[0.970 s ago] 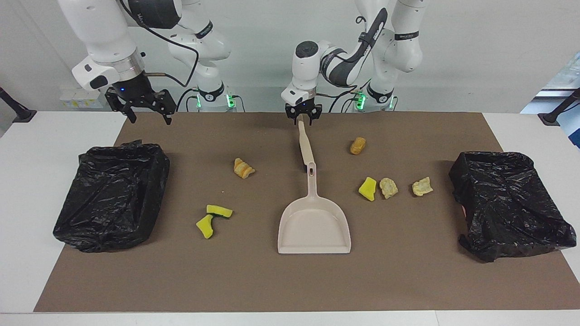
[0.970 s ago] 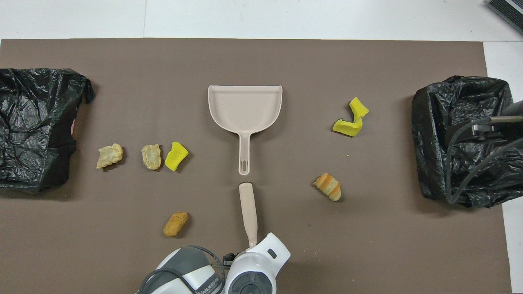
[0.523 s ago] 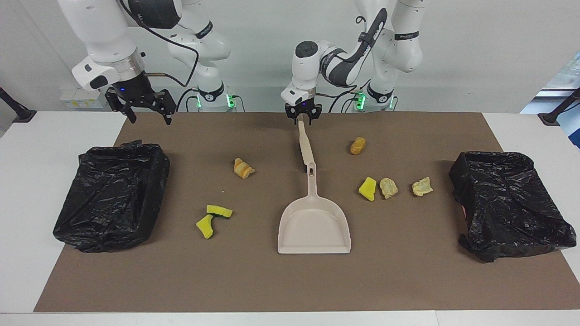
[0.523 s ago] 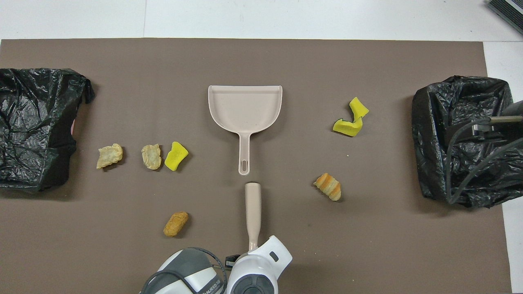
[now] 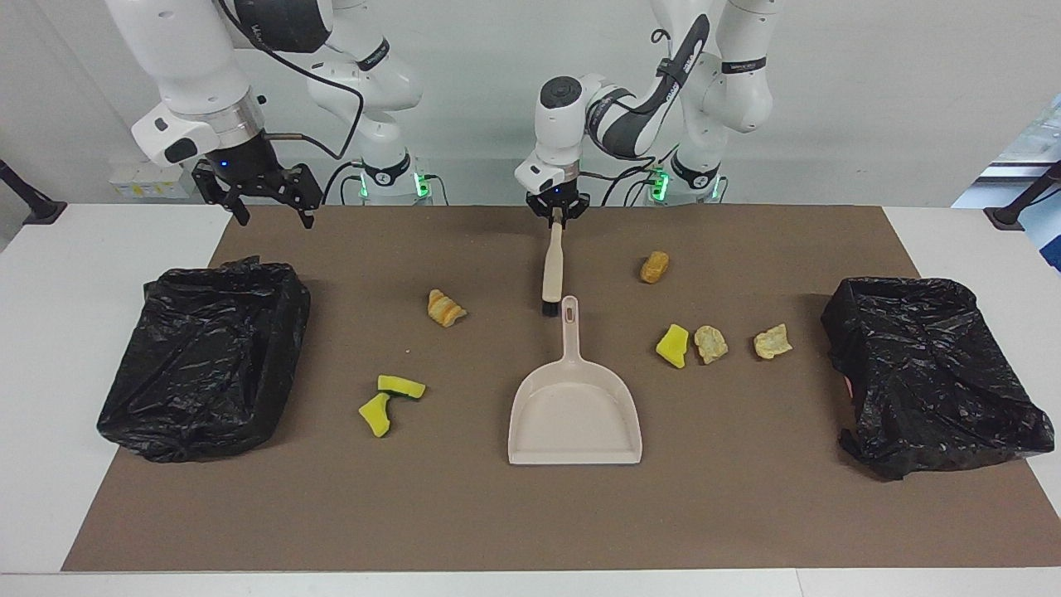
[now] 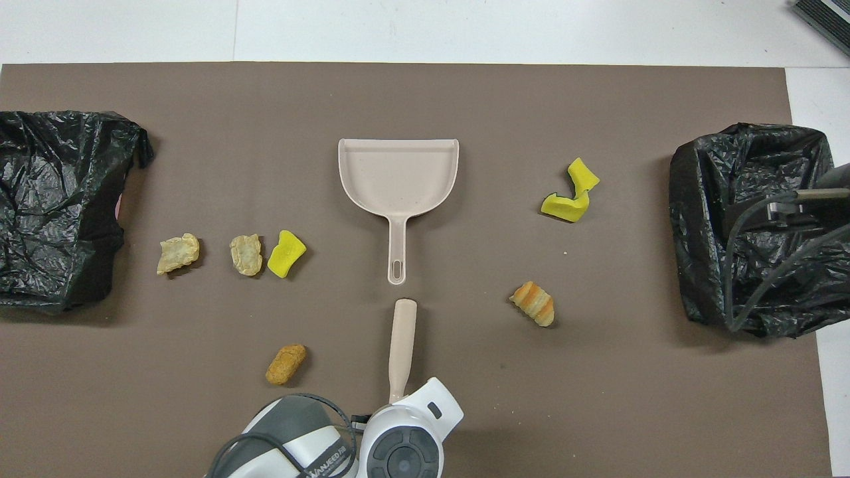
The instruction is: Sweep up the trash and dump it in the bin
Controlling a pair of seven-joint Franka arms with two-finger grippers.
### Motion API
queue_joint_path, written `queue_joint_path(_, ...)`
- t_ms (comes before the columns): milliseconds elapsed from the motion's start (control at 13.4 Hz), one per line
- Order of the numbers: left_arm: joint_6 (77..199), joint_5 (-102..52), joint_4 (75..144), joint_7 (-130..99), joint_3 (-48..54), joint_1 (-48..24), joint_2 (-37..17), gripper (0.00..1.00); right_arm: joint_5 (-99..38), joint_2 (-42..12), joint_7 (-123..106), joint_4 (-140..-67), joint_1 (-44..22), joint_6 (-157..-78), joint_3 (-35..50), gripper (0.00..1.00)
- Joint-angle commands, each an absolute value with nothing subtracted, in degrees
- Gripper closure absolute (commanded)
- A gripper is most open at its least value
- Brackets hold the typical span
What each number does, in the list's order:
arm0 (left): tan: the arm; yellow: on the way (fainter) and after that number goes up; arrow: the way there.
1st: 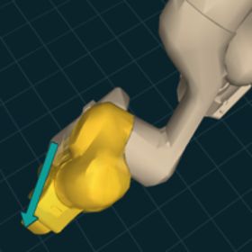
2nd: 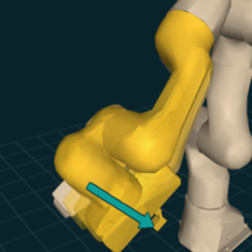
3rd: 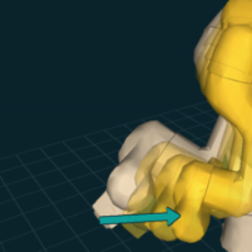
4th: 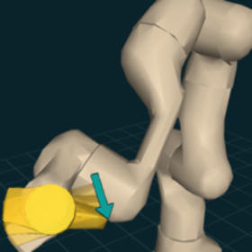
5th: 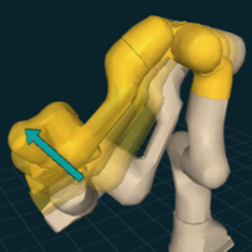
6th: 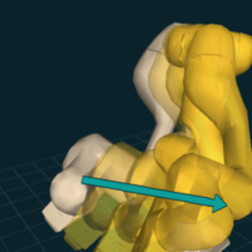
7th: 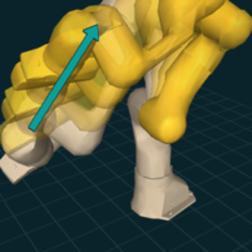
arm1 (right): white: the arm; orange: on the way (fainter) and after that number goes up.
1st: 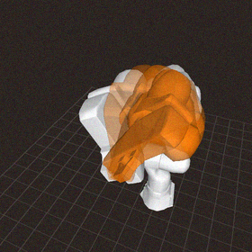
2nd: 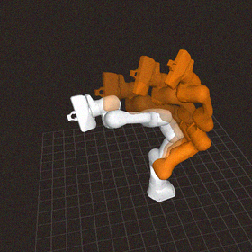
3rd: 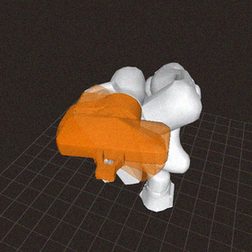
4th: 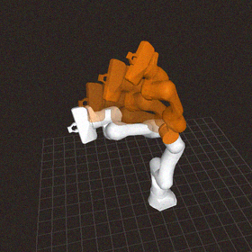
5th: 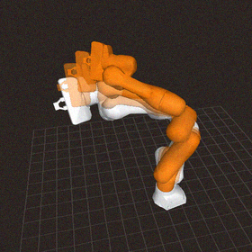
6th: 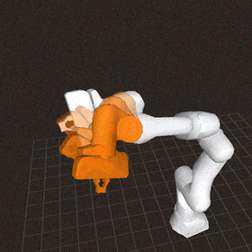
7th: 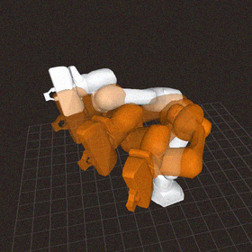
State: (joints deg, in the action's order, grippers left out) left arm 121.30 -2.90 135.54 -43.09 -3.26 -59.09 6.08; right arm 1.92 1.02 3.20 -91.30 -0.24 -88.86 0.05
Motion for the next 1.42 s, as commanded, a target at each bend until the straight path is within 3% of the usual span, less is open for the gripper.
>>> queue_joint_path(0, 113.23, -3.69, 133.86, -39.73, -3.51, -56.08, 10.27, 1.0, 0.79, 2.11, 1.93, -92.46, 0.53, -89.38, 0.35, 0.0)
queue_joint_path(373, 105.31, 0.86, 132.9, -37.44, -3.52, -48.8, 16.25, 1.0, 0.79, 2.11, 1.93, -92.46, 0.53, -89.38, 0.35, 0.0)
queue_joint_path(1194, 102.21, 12.22, 131.75, -36.56, -3.52, -27.63, 14.51, 1.0, 1.58, 2.11, 1.76, -92.46, 0.61, -89.38, 0.18, 0.0)
queue_joint_path(1344, 102.48, 13.97, 131.92, -34.56, -3.51, -23.14, 14.24, 1.0, 1.23, 3.59, -3.56, -95.6, -0.26, -89.73, 0.79, 0.0)
